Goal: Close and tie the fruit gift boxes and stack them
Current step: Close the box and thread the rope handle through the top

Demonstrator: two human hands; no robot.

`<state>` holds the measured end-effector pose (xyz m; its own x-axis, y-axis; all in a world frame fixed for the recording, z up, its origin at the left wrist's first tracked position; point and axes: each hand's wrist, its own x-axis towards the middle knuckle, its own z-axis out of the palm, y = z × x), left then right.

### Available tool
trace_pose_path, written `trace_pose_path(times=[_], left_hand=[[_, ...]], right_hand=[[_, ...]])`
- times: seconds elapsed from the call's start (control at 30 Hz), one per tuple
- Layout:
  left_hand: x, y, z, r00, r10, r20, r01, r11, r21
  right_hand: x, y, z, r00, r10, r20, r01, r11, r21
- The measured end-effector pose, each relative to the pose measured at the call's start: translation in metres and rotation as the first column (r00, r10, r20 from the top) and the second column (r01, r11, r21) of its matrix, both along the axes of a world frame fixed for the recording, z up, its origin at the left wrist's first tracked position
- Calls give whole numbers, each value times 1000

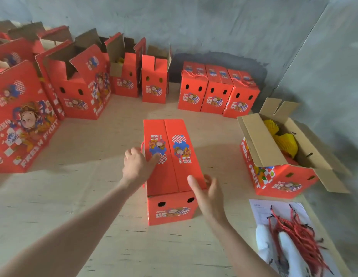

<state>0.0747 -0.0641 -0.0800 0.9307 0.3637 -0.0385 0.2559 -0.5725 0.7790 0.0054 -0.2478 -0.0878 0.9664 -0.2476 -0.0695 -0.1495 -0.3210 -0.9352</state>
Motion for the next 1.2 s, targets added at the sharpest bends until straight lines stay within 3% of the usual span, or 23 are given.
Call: trace_pose_path(times=[0.07,0.1,0.13,0.2,0.27,0.33,0.43,0.53,0.57,0.63,0.7,0.73,0.8,0.87,0.93,1.0,1.07,1.17,1.2], left_hand=[[-32,-11,-9,996,66,52,-57,987,-151],[-46,-15,-13,993,118,6,-112,960,-257],[-57,-18,-16,985,148,-91,-172,903,-393],[-67,-20,-13,963,46,-267,-226,678,-700],[-63,-19,-5,948,-105,-300,-213,491,-845],[-53,-14,0,944,-144,-298,-206,448,-870],[-36,-3,8,933,-94,-347,-283,403,-870],[-18,4,24,956,51,-290,-290,335,-896],[-13,3,33,969,111,-220,-246,365,-898],[-4,-1,54,985,172,20,-84,578,-812],[1,-6,79,949,69,308,126,812,-571],[3,-7,91,915,-23,402,214,874,-437],[8,-7,113,870,-204,448,300,941,-155],[7,-8,126,852,-358,382,315,933,172],[2,-3,128,861,-364,356,243,908,341],[-5,9,116,878,-232,419,122,954,273],[-12,19,92,931,-138,338,115,990,86],[-31,17,54,961,-264,85,272,957,-102],[-37,14,47,952,-300,67,306,943,-131]], right_hand=[[4,-4,-3,970,159,-186,-106,958,267],[9,-6,-4,944,234,-233,-133,916,379],[15,-10,-6,919,299,-257,-154,873,464],[31,-16,-2,878,383,-287,-188,827,529],[47,-20,5,850,432,-301,-209,802,560],[64,-17,13,874,397,-279,-181,800,572],[89,-4,28,976,163,-141,-69,857,511],[97,10,52,997,74,27,-78,953,293],[97,15,60,990,105,92,-122,971,206],[94,25,79,950,247,190,-266,961,80],[91,39,96,899,379,217,-393,919,20],[90,48,103,880,426,208,-442,896,34],[88,64,114,856,491,160,-509,854,105],[85,72,120,849,521,92,-529,831,172],[85,70,124,827,560,53,-545,773,325],[87,61,137,858,514,2,-439,729,525],[94,53,152,909,415,-43,-304,729,613],[97,55,169,917,396,-53,-324,815,481],[96,58,173,918,394,-44,-336,832,442]])
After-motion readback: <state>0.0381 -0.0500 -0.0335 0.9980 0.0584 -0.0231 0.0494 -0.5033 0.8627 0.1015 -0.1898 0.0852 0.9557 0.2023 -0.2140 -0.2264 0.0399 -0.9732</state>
